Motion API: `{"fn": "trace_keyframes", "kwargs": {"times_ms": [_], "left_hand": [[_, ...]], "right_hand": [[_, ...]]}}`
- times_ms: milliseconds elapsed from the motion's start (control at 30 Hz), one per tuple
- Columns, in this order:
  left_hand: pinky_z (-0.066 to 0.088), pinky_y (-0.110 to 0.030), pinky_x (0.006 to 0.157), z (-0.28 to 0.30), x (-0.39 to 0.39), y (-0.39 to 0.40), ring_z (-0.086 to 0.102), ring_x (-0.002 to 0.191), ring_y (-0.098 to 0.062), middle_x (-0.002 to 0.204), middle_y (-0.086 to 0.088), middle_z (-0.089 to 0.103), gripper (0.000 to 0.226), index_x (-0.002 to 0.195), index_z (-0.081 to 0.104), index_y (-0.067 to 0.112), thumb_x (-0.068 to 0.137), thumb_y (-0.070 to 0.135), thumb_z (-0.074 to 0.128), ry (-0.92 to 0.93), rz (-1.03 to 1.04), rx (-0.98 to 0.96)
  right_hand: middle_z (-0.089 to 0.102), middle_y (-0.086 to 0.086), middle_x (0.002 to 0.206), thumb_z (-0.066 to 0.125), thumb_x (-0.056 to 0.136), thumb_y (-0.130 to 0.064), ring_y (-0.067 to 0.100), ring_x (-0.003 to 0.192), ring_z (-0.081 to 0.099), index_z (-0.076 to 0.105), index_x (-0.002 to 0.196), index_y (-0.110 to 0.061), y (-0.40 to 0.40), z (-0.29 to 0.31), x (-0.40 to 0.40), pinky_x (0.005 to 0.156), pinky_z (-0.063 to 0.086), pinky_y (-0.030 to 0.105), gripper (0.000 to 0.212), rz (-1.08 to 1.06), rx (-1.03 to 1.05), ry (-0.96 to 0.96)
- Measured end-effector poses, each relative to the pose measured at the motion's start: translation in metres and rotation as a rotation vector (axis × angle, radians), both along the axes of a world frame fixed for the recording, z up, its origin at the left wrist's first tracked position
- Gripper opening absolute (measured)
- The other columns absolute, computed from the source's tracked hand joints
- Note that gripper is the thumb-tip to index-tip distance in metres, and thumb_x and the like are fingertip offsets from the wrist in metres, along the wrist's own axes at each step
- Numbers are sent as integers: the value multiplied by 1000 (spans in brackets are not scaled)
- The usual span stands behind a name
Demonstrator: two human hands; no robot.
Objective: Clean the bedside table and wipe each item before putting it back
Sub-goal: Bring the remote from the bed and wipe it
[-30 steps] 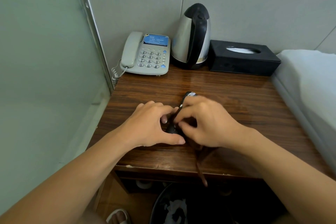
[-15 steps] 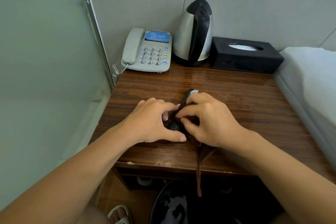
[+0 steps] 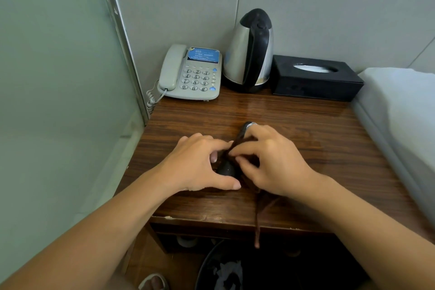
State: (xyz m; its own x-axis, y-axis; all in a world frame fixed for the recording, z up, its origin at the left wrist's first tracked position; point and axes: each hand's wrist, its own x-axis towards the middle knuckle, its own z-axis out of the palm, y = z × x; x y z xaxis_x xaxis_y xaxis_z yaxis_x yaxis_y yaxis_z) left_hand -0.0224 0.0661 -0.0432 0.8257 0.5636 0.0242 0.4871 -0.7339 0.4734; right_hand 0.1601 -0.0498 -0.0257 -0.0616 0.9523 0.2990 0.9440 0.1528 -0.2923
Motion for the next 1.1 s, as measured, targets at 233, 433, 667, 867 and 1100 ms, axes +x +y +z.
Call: {"fn": "trace_keyframes", "kwargs": {"times_ms": [233,433,667,867,1100], "left_hand": [[38,-33,95,-1,-1,1,44,91,2,88,17,52,102,151,47,42,62,87,68,12,7,-16],[38,-33,90,-1,1,0,44,89,0,88,16,52,104,151,47,44,59,88,70,30,-4,-1],[36,-33,88,1,1,-1,44,89,0,88,17,52,103,150,48,44,58,88,66,10,12,-2],[36,-33,94,9,4,-5,43,104,-5,105,20,48,77,148,47,43,77,50,77,23,3,-33],[47,-39,97,9,49,-19,55,110,-16,114,9,57,74,134,60,29,80,78,63,53,156,173]], "right_hand": [[55,-8,102,69,92,-33,13,99,56,78,111,-38,7,2,11,81,56,41,21,-118,-19,74],[54,-16,106,67,91,-40,4,99,54,77,111,-43,-8,2,7,79,55,35,22,125,-138,96],[55,-13,105,69,91,-36,4,99,53,78,109,-39,-14,0,3,78,54,34,20,114,-114,92],[58,-14,103,69,91,-36,5,96,59,76,107,-41,-27,15,40,82,53,28,17,-233,-11,174],[59,-15,103,73,92,-34,1,96,58,76,102,-43,-49,5,54,78,38,2,14,-435,-23,364]]}}
